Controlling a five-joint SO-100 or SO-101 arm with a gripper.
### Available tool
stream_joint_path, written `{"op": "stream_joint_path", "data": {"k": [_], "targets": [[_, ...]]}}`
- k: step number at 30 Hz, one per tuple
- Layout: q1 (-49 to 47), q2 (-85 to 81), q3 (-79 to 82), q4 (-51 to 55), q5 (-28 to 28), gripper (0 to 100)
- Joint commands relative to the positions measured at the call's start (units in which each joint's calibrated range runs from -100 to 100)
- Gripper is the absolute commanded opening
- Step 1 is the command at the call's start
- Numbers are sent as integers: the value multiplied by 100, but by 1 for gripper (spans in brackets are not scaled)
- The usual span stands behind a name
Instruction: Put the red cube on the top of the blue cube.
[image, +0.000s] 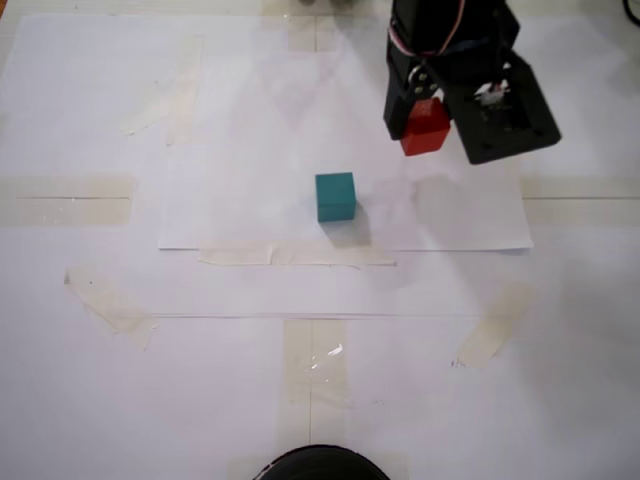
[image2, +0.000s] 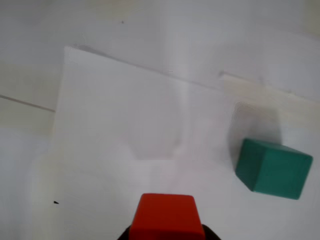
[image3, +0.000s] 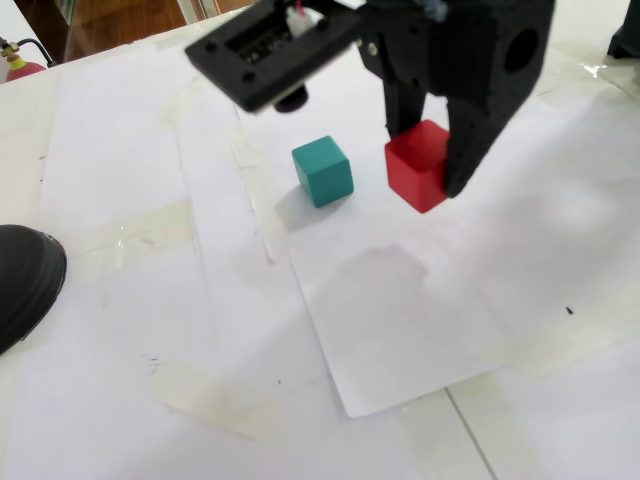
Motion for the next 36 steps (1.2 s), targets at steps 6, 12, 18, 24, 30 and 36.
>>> {"op": "stream_joint_path", "data": {"k": [6, 12, 18, 24, 30, 36], "targets": [[533, -516, -1365, 394, 225, 3], [828, -130, -2100, 524, 347, 3], [1093, 84, -2318, 508, 435, 3], [1282, 273, -2327, 532, 518, 3], [1320, 488, -2318, 516, 542, 3], [1335, 728, -2318, 394, 576, 3]]}}
